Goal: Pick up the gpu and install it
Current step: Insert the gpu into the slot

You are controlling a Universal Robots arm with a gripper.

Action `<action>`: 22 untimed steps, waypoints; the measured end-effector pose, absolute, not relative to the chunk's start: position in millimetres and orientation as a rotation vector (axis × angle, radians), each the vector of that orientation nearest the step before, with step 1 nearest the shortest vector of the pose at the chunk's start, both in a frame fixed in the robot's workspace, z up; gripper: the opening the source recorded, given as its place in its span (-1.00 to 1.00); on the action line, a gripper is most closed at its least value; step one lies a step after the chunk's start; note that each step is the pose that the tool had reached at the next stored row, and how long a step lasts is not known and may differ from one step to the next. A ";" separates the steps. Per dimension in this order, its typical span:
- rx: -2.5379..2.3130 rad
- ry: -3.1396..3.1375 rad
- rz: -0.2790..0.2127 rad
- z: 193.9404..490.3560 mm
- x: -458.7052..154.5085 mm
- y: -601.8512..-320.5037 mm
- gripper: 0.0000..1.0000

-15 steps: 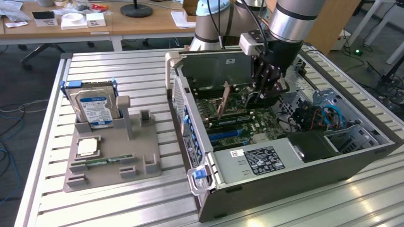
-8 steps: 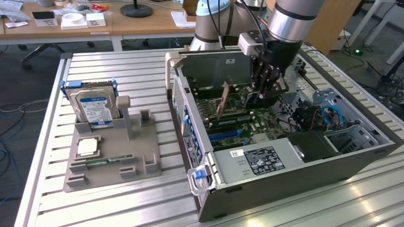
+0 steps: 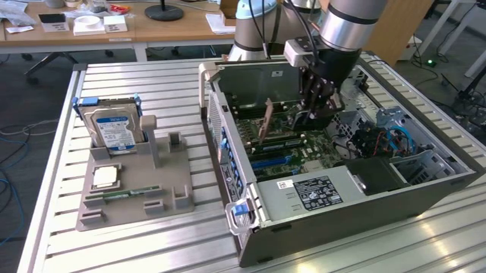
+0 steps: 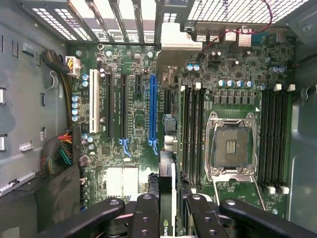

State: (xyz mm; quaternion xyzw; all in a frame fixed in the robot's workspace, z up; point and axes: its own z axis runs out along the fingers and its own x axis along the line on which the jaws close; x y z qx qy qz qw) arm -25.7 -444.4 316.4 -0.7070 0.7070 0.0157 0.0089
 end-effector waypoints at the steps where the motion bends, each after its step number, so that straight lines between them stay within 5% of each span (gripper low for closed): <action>1: -2.209 2.209 0.049 316.4 -26.7 -444.4 -0.47; 22: -2.209 2.209 0.051 314.2 -30.4 -444.4 -0.47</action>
